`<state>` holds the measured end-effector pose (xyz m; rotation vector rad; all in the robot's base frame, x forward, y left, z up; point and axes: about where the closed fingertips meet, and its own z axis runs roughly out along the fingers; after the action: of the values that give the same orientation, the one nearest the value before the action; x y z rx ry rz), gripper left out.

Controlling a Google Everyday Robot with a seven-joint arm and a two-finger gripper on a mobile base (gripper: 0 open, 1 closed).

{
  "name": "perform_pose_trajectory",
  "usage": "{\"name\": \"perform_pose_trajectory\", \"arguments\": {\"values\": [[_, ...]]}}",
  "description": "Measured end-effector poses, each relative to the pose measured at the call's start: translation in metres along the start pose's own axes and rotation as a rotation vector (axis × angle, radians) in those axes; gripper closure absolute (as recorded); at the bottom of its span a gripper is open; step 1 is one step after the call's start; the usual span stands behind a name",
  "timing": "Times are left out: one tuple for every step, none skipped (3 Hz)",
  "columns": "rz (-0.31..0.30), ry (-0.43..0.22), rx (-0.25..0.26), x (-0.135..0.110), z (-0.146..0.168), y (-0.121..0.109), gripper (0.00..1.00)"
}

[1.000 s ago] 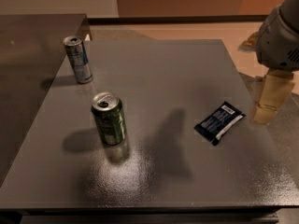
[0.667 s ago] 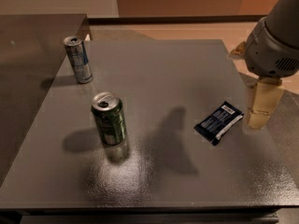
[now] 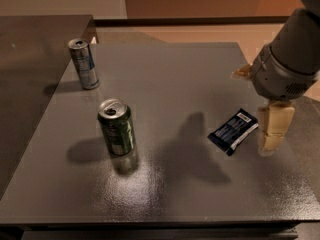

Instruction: Move rxbar blueberry near green can

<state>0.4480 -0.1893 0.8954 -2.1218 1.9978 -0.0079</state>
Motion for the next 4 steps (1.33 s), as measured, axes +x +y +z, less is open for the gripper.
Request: {"name": "perform_pose_trajectory", "arguments": {"values": [[-0.082, -0.01, 0.003, 0.003, 0.011, 0.0, 0.0], [-0.136, -0.016, 0.002, 0.011, 0.018, -0.005, 0.0], [-0.17, -0.004, -0.021, 0.019, 0.03, -0.007, 0.0], [-0.184, 0.002, -0.048, 0.023, 0.042, -0.007, 0.0]]}}
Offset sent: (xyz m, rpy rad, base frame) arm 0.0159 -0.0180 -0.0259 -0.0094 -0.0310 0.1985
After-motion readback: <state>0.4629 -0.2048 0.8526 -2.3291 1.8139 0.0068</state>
